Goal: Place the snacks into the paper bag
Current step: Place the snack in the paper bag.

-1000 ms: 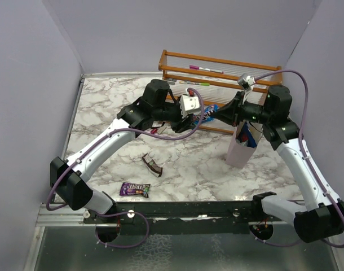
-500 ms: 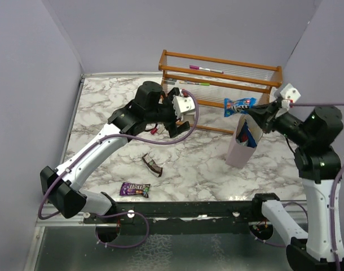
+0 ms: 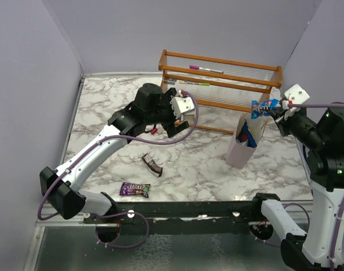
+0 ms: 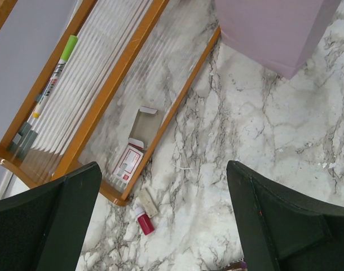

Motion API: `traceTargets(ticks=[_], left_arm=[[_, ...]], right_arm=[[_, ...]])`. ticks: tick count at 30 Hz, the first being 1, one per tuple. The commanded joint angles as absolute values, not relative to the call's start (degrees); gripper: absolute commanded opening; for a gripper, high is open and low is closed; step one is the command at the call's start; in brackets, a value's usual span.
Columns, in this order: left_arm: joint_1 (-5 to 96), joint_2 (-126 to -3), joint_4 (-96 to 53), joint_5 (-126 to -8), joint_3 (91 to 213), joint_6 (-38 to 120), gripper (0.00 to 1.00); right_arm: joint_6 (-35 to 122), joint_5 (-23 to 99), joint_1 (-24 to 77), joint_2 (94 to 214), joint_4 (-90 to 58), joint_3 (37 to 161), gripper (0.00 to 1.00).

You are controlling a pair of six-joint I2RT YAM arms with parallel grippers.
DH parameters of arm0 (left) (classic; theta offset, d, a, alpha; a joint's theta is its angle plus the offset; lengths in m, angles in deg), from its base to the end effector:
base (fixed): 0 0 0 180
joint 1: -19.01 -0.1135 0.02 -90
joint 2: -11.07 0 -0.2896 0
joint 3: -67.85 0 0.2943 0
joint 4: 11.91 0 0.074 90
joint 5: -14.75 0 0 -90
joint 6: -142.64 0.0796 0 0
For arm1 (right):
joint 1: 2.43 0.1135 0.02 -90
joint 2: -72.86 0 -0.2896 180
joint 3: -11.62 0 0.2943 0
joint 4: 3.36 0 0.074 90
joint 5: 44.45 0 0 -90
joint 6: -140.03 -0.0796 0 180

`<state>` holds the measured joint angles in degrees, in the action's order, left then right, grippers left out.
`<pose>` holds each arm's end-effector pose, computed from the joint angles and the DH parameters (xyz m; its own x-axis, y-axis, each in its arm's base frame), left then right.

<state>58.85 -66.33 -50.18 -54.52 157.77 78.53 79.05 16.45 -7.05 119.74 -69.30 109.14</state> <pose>0.2721 -0.2637 0.3954 0.0684 0.4748 -0.8774 0.9049 0.3408 0.2549 0.1498 0.0267 0.5146 -0.0373 -0.4222 -0.9057 -0.4749 0.8049 -0.3557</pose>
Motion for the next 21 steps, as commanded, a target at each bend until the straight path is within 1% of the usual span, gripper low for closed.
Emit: traceTargets(ticks=[1, 10, 14, 21], left_arm=[[58.9, -65.4, -49.3, -56.9, 157.5, 79.2, 0.96], [58.9, -66.9, -50.4, -58.0, 158.0, 79.9, 0.96], [58.9, -67.4, -49.8, -58.1, 157.8, 79.8, 0.96], [58.9, -68.1, -49.8, -58.1, 158.0, 79.6, 0.96]], right_arm=[[84.3, 20.9, -7.4, 124.0, -77.8, 111.6, 0.01], [88.1, 21.2, -7.4, 131.6, -84.5, 115.5, 0.01], [89.3, 18.4, -7.4, 132.8, -85.7, 114.9, 0.01], [90.2, 17.0, -7.4, 134.5, -86.5, 112.7, 0.01]])
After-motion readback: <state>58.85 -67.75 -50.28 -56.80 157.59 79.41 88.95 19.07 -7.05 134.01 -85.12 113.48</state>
